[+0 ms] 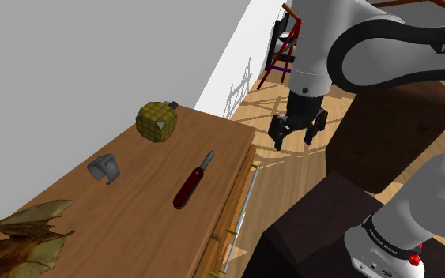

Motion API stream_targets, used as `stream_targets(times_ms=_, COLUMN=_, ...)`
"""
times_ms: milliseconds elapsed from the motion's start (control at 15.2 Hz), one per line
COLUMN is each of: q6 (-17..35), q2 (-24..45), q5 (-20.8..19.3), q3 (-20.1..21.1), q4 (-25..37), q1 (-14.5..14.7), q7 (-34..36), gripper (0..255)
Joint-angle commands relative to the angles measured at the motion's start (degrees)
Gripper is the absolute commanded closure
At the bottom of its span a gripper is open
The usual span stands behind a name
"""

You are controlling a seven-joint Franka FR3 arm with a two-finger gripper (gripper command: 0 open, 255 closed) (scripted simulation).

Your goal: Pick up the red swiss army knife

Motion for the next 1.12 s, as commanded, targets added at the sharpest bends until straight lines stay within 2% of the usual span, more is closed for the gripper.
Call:
stream_targets(times_ms=0, q6=2.5, q2=2.8, q5=1.2, q3=3.1, q4=1.4, q1=-0.1, q7=4.9, gripper=0)
stream_targets(times_ms=264, q6=7.9, q2=9.8, q5=1.3, q3=8.8, q4=5.1, q1=-1.4, q7=14.1, gripper=0)
stream_targets(times_ms=528, q6=12.7, q2=18.1, q5=-1.3, q3=14.5, q4=10.1, q1=-3.4, q7=24.2, gripper=0)
stream_targets(times_ms=858, q6=17.1, q2=30.8, q5=-9.8, q3=20.4, q4=18.2, q1=-5.3, q7=39.0, gripper=0)
stream_targets(times_ms=1056, q6=18.1, q2=39.4, q5=-17.3, q3=21.9, q4=24.3, q1=-4.5, q7=48.5, gripper=0)
